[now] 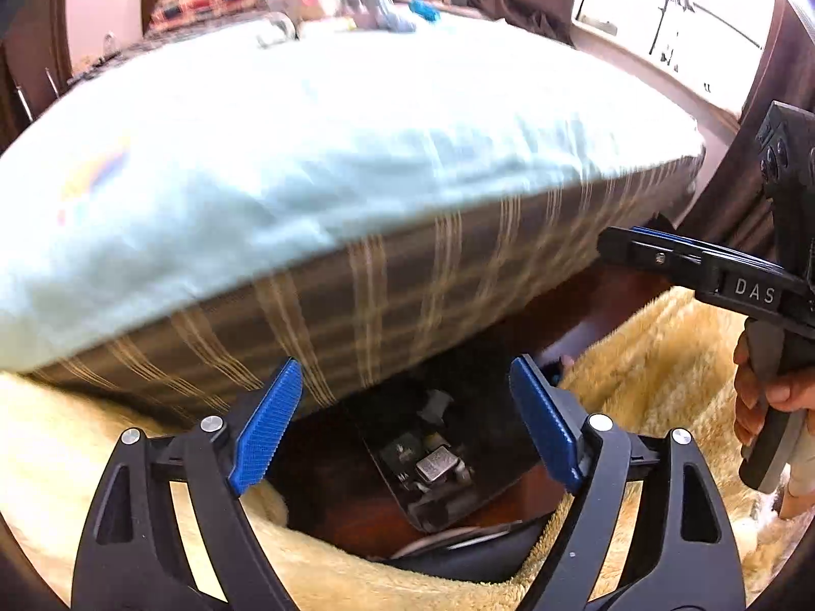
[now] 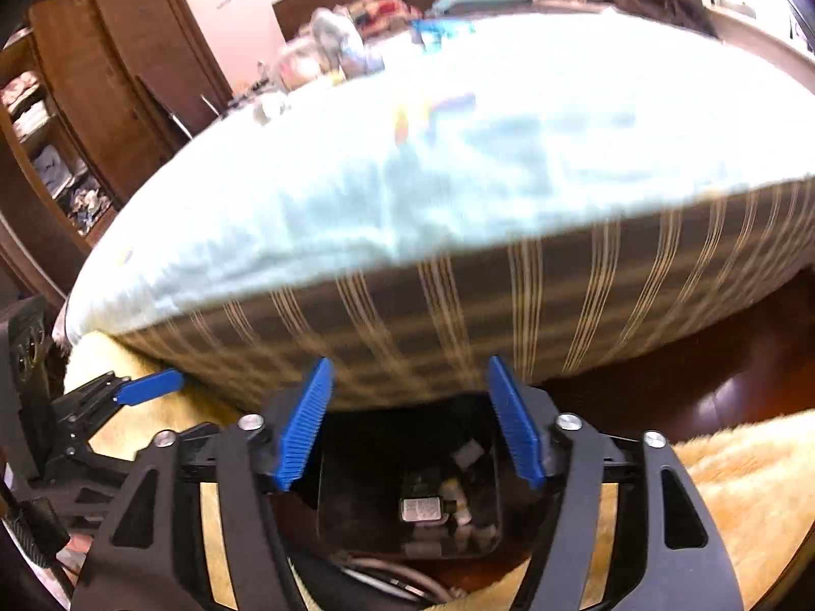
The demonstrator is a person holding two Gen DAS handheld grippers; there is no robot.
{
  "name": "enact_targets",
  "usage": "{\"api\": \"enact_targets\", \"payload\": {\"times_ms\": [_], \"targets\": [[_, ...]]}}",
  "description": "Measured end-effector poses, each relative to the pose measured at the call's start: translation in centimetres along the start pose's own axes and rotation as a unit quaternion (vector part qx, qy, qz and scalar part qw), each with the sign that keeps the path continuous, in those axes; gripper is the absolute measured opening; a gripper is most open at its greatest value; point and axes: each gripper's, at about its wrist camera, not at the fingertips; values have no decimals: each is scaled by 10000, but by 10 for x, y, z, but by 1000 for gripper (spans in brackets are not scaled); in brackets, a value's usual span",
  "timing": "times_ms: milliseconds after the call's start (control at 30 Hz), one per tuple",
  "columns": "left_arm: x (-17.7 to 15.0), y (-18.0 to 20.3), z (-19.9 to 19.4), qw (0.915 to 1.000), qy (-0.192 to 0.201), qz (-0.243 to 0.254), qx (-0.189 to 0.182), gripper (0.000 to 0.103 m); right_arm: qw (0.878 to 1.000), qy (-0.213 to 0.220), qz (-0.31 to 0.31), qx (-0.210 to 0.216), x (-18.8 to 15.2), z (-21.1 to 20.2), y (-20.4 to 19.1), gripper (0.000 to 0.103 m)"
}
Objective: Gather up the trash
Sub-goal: 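Raise both open grippers back over the plush toy and remaining items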
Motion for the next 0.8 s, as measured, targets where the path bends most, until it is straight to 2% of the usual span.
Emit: {"api": "enact_targets", "payload": {"times_ms": [133,267,433,533,600,733,800], "targets": [[19,-9,-16,9991,386,36,162,83,9990,328,-233,173,25,-10,-7,72],[43,-18,-25,9965,682,168,460,84,9959,781,-418,163,53,-11,-14,76],[80,-26,-27,9923,1011,266,667,84,9936,1016,-500,27,85,4,-21,76],[102,-32,-17,9900,1139,254,797,84,9940,1024,-387,0,103,19,-14,76],[117,-42,-9,9906,1140,146,746,84,9944,992,-353,-16,117,32,-10,76],[139,-54,11,9912,1069,128,766,85,9947,882,-422,-324,137,64,-4,76],[149,-61,25,9910,1014,100,873,89,9962,728,-307,-354,147,83,1,82]]}}
Point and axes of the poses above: each gripper's, at about its wrist camera, not at the fingertips, and z roughly the way its jaws point, y to its right, x to its top, and after that the axes turned 12 degrees about y, right-handed
